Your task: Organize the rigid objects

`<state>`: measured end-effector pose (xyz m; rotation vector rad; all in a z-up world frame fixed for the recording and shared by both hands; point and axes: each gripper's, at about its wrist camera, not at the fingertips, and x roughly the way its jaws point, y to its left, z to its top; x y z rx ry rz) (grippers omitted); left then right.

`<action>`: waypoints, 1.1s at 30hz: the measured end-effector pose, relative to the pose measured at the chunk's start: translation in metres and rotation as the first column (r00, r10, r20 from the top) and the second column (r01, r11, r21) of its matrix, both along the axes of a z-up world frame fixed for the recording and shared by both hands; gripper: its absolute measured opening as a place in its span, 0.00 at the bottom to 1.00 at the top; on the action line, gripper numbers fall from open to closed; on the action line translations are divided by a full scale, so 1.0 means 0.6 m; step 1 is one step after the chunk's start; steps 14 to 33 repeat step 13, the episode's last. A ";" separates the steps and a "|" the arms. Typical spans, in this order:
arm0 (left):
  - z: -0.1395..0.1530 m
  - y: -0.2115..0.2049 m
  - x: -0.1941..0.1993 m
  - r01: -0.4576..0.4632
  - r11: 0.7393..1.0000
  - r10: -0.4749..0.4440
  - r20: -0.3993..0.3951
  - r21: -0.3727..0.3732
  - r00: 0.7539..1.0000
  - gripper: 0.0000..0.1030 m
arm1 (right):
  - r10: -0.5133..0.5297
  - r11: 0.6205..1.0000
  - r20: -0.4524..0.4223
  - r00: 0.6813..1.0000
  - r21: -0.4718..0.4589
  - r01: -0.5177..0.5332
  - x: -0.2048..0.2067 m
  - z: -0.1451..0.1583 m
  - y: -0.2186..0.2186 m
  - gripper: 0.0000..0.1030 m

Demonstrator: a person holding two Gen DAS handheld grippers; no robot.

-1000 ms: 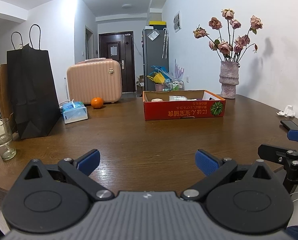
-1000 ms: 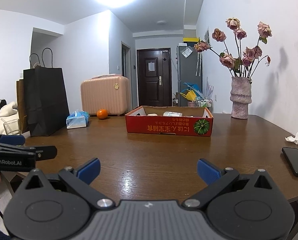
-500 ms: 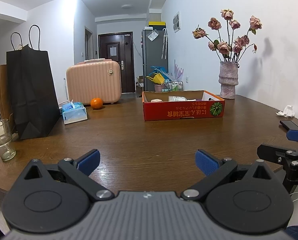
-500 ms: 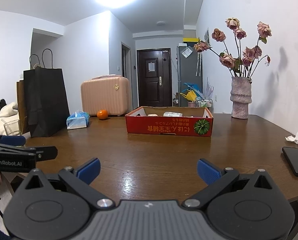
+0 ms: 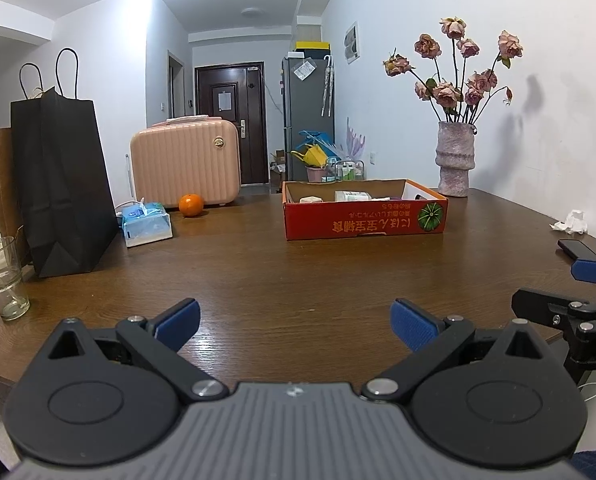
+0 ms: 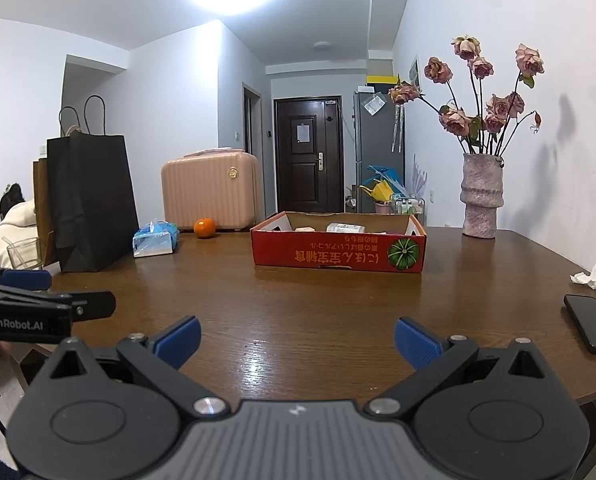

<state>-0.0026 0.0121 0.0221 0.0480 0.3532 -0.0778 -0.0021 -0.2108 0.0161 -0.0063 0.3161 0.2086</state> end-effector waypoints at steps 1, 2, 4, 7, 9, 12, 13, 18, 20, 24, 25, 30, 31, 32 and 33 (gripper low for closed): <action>0.000 -0.001 -0.001 0.000 1.000 0.000 0.001 0.001 1.000 1.00 | 0.000 1.000 -0.001 1.000 0.000 0.000 0.000 0.000 0.000 1.00; 0.000 -0.002 -0.001 -0.001 1.000 0.001 0.001 0.001 1.000 1.00 | 0.000 1.000 -0.002 1.000 0.000 0.000 0.000 0.000 0.000 1.00; 0.000 0.000 0.000 0.001 1.000 -0.001 -0.001 -0.001 1.000 1.00 | 0.000 1.000 -0.003 1.000 0.000 0.000 0.001 0.000 0.000 1.00; 0.001 0.000 0.000 0.005 1.000 -0.005 -0.002 -0.002 1.000 1.00 | 0.001 1.000 -0.003 1.000 0.000 -0.001 0.002 -0.001 -0.001 1.00; 0.001 0.000 0.001 0.007 1.000 -0.007 -0.004 -0.005 1.000 1.00 | 0.001 1.000 -0.006 1.000 0.001 -0.001 0.002 -0.001 -0.001 1.00; 0.000 -0.002 0.000 0.015 1.000 -0.015 -0.005 -0.006 1.000 1.00 | 0.001 1.000 -0.008 1.000 0.001 -0.001 0.003 -0.003 -0.001 1.00; -0.001 -0.003 0.000 0.021 1.000 -0.021 -0.007 -0.005 1.000 1.00 | 0.001 1.000 -0.009 1.000 0.002 -0.001 0.004 -0.003 -0.002 1.00; -0.001 -0.003 0.000 0.021 1.000 -0.021 -0.007 -0.005 1.000 1.00 | 0.001 1.000 -0.009 1.000 0.002 -0.001 0.004 -0.003 -0.002 1.00; -0.001 -0.003 0.000 0.021 1.000 -0.021 -0.007 -0.005 1.000 1.00 | 0.001 1.000 -0.009 1.000 0.002 -0.001 0.004 -0.003 -0.002 1.00; -0.001 -0.003 0.000 0.021 1.000 -0.021 -0.007 -0.005 1.000 1.00 | 0.001 1.000 -0.009 1.000 0.002 -0.001 0.004 -0.003 -0.002 1.00; -0.001 -0.003 0.000 0.021 1.000 -0.021 -0.007 -0.005 1.000 1.00 | 0.001 1.000 -0.009 1.000 0.002 -0.001 0.004 -0.003 -0.002 1.00; -0.001 -0.003 0.000 0.021 1.000 -0.021 -0.007 -0.005 1.000 1.00 | 0.001 1.000 -0.009 1.000 0.002 -0.001 0.004 -0.003 -0.002 1.00; -0.001 -0.003 0.000 0.021 1.000 -0.021 -0.007 -0.005 1.000 1.00 | 0.001 1.000 -0.009 1.000 0.002 -0.001 0.004 -0.003 -0.002 1.00; -0.001 -0.003 0.000 0.021 1.000 -0.021 -0.007 -0.005 1.000 1.00 | 0.001 1.000 -0.009 1.000 0.002 -0.001 0.004 -0.003 -0.002 1.00; -0.001 -0.003 0.000 0.021 1.000 -0.021 -0.007 -0.005 1.000 1.00 | 0.001 1.000 -0.009 1.000 0.002 -0.001 0.004 -0.003 -0.002 1.00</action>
